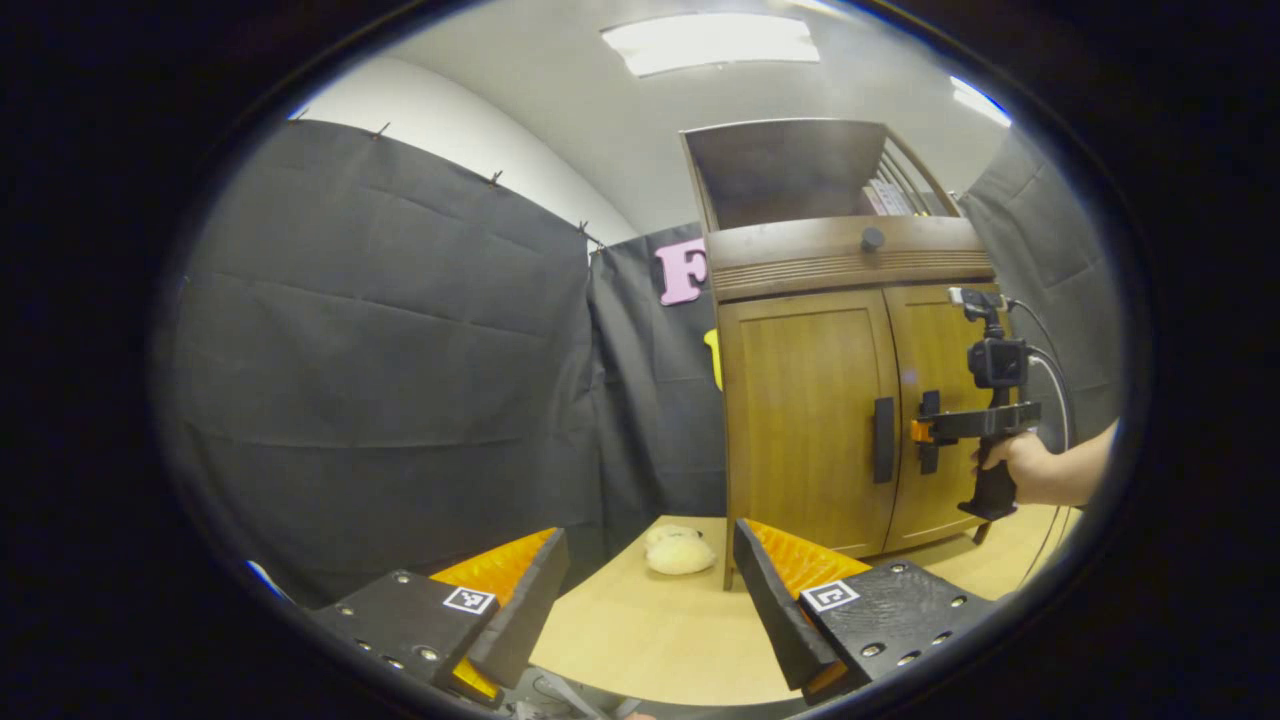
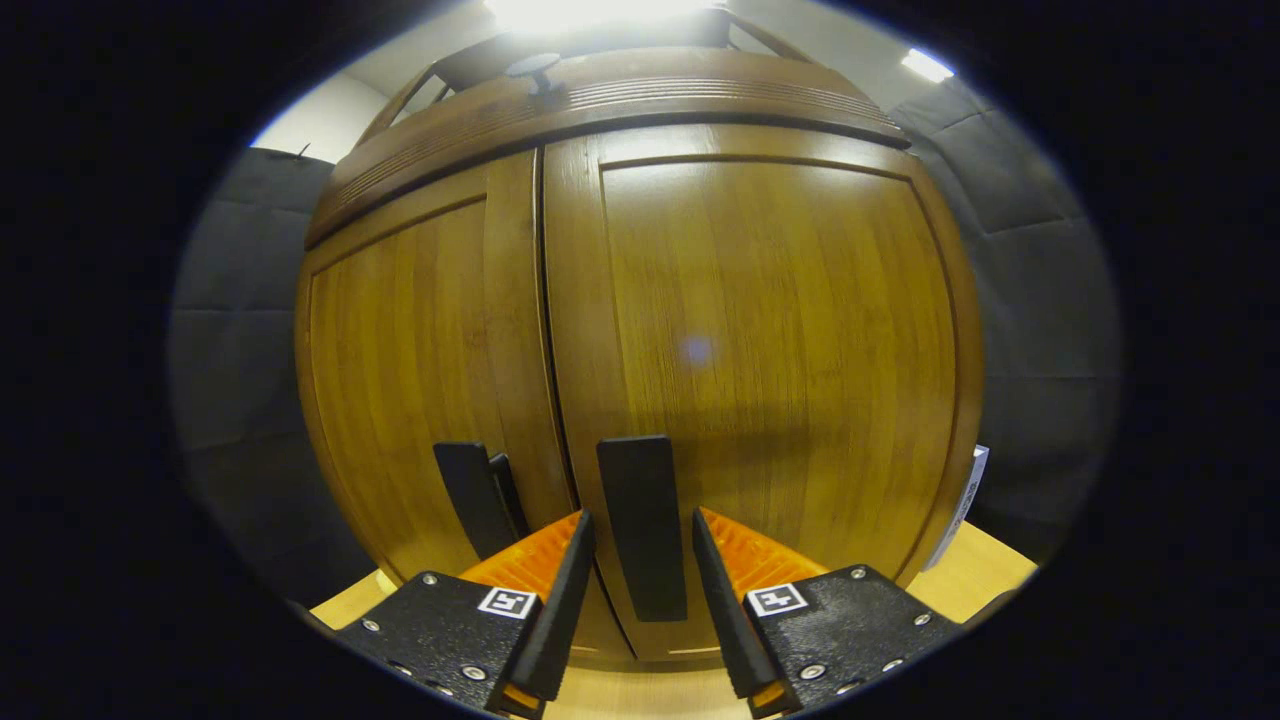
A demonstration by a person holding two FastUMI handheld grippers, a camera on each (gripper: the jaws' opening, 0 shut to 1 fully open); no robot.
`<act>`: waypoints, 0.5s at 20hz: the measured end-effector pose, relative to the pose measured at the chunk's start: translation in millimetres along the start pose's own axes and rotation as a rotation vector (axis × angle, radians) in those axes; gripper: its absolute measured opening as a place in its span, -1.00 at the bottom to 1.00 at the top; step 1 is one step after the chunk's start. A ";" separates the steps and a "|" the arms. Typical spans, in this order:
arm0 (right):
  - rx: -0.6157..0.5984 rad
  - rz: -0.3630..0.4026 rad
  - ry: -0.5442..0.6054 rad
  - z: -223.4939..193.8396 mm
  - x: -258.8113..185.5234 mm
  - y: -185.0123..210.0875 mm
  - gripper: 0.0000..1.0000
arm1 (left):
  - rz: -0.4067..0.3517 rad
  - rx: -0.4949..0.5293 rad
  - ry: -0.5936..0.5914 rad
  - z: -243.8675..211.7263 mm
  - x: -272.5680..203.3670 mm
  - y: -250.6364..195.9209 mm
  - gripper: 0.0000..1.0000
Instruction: Open the right door of the double-door shoe cabinet with the right hand, and open the left door with the left hand.
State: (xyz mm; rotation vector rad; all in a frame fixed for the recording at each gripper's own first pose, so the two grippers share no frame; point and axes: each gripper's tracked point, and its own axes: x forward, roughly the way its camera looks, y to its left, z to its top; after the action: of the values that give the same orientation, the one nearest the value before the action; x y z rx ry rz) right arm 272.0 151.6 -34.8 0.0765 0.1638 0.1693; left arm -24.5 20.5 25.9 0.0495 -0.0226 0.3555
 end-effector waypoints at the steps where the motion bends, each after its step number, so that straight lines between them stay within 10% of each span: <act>1: -0.005 -0.004 0.002 -0.9 2.7 -2.5 0.08 | 0.004 0.000 0.003 0.0 0.0 0.0 0.89; 10: -0.033 -0.001 0.017 0.3 0.4 -2.3 -0.53 | -0.008 -0.011 -0.004 3.1 0.9 -2.1 0.89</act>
State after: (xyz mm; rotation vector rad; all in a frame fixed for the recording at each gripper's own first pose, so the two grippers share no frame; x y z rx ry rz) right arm 272.8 149.3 -34.9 0.0424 0.1783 0.1718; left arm -23.0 18.8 28.9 0.0396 -0.0286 0.3469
